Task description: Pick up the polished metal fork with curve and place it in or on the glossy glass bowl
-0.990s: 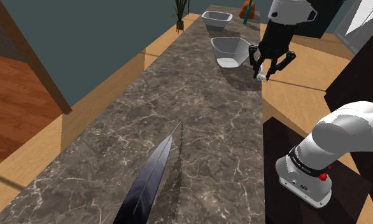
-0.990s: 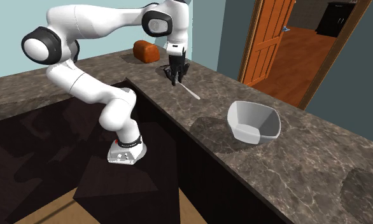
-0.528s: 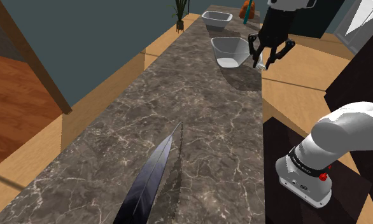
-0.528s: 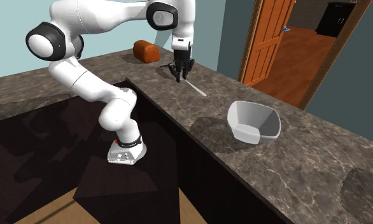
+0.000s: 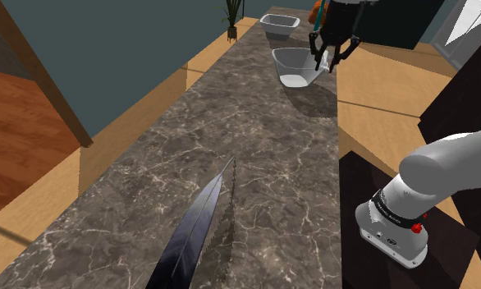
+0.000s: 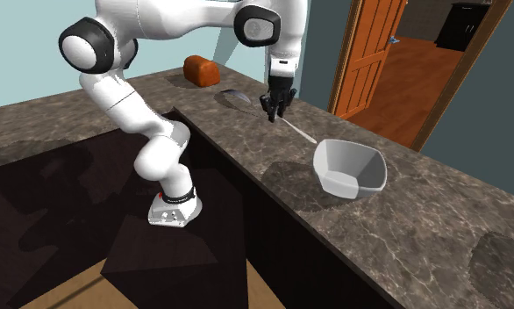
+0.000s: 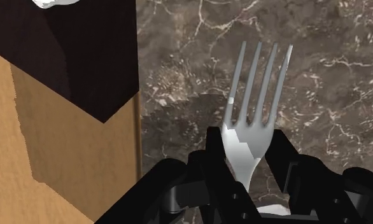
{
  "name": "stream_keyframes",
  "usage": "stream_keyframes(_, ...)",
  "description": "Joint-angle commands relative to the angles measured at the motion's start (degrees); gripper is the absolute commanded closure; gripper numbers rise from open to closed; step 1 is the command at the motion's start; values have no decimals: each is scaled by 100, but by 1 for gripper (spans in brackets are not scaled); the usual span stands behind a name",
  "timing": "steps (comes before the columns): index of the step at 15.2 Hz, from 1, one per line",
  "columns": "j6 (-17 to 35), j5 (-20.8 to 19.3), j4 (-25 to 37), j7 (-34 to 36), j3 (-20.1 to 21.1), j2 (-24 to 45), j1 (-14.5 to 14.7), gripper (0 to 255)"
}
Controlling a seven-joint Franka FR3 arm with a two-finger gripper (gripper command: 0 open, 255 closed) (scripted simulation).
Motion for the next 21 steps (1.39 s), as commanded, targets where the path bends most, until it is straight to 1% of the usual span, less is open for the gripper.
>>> stream_keyframes(1,38,-107,334,-101,-63,386,-86,255)
stream_keyframes(6,121,-345,1220,-334,-201,1385,-270,255)
stream_keyframes(10,79,-510,2074,-491,-291,2216,-387,255)
stream_keyframes(14,-74,-659,3090,-629,-371,3094,-474,255)
stream_keyframes(18,-367,-795,4329,-754,-437,4053,-532,255)
stream_keyframes(21,-114,-787,4022,-764,-440,3999,-538,255)
